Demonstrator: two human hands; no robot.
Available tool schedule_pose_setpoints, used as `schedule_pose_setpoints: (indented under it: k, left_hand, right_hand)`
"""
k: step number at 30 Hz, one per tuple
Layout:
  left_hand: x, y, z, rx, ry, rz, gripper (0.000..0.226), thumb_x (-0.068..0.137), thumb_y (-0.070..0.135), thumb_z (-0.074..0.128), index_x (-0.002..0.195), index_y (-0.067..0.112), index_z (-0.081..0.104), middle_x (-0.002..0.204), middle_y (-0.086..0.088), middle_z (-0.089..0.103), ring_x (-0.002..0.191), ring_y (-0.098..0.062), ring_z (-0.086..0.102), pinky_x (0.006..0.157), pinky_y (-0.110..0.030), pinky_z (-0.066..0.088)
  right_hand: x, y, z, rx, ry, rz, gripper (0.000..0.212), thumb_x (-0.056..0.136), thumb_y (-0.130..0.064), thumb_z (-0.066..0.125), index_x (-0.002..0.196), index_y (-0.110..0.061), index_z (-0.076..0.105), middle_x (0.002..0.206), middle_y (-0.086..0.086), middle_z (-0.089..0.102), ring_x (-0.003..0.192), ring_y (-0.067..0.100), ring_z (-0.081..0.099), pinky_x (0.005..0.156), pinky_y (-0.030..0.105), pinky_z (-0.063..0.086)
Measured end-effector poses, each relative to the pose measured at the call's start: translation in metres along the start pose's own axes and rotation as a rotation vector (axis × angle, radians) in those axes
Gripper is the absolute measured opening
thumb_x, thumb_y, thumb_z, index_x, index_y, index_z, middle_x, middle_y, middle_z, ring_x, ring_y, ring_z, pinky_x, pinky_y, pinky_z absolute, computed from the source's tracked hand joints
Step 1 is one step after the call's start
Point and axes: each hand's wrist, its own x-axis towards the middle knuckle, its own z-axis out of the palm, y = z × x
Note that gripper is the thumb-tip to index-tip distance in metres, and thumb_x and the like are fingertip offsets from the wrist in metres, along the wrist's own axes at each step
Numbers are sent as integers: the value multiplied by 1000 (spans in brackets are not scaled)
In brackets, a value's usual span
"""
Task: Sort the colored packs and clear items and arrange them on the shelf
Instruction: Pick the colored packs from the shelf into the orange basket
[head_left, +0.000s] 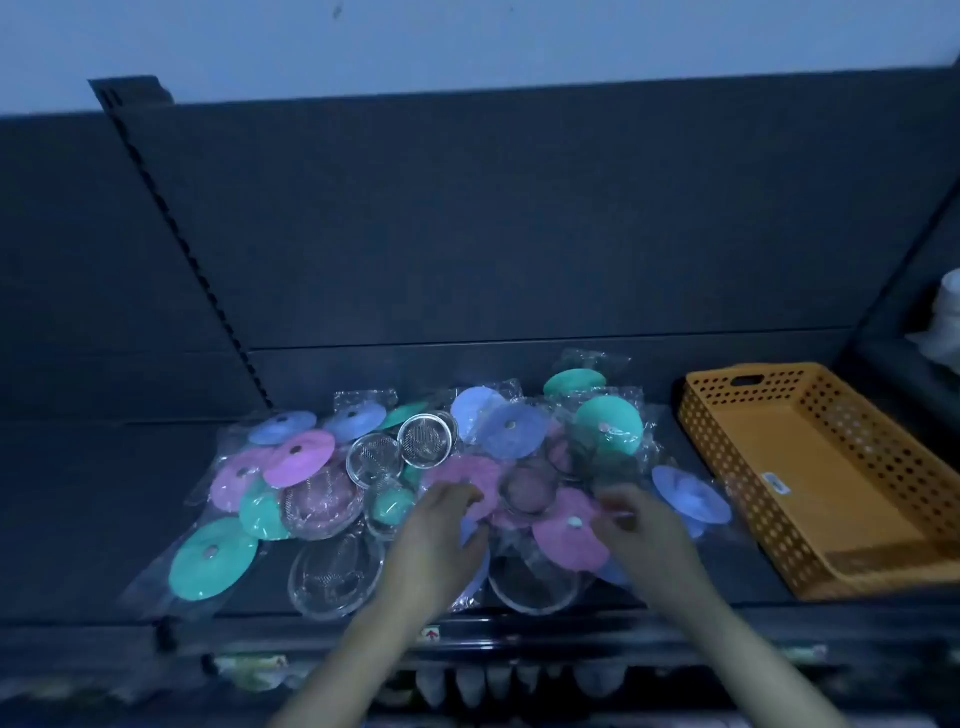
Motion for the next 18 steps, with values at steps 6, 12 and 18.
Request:
schedule_pose_setpoints:
  k: [6,12,18]
  left_hand:
    - [43,-13,13,358,-295,78,78,75,49,69,140,18,39,143,-7,40,133,-28,33,108,-37,31]
    - [49,-32,26,505,-498,-62,119,59,67,72,148,31,2,158,-5,6,145,-33,2,117,-48,16]
    - [45,-34,26,420,-443,-53,95,68,38,71,145,26,16,146,-11,27,131,-32,35,99,-44,41]
  right_hand:
    - [20,2,28,-654,-376,-311,36,84,-34,54,113,-13,54,115,7,54,109,26,51,88,31,44]
    - [24,19,35,-860,-429,-291,98,69,-55,66,145,-14,19,148,12,22,132,36,24,107,44,32]
    - [18,20,33,-865,-406,-313,87,75,-27,58,149,-15,14,152,14,17,134,37,24,110,40,29]
